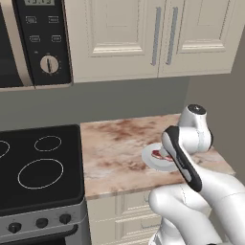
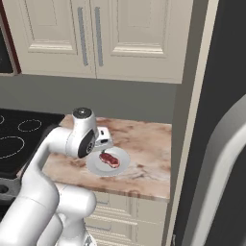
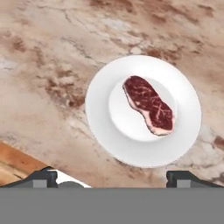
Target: Place the steak on the counter behind the older steak on the same shelf of the fridge to maintain FIFO order. Close the fridge door when finished.
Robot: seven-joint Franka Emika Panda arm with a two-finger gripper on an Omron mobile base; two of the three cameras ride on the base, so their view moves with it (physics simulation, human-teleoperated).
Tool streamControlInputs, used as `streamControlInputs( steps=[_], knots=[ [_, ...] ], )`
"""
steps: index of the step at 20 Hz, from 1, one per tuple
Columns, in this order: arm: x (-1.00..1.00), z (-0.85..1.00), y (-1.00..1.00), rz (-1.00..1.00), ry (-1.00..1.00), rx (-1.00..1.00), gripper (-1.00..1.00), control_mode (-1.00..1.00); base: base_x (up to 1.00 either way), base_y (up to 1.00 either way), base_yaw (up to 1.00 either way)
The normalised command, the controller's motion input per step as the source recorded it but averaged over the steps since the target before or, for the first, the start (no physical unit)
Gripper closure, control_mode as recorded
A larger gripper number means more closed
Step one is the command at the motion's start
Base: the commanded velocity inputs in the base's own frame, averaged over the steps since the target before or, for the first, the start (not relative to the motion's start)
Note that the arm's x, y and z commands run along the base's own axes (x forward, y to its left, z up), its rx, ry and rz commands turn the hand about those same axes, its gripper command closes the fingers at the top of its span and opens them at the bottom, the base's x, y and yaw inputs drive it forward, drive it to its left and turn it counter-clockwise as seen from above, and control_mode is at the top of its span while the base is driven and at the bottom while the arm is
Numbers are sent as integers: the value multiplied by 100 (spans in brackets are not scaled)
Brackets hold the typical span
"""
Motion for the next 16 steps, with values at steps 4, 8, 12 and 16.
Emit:
streamControlInputs(
  steps=[4,8,12,16],
  knots=[
    [28,0,0,2,0,0,-100,-100,0,0,0],
    [44,-16,0,0,0,0,-100,-100,0,0,0],
    [43,-29,0,1,4,-1,-100,-100,0,0,0],
    [32,-18,0,5,3,0,-100,-100,0,0,0]
  ],
)
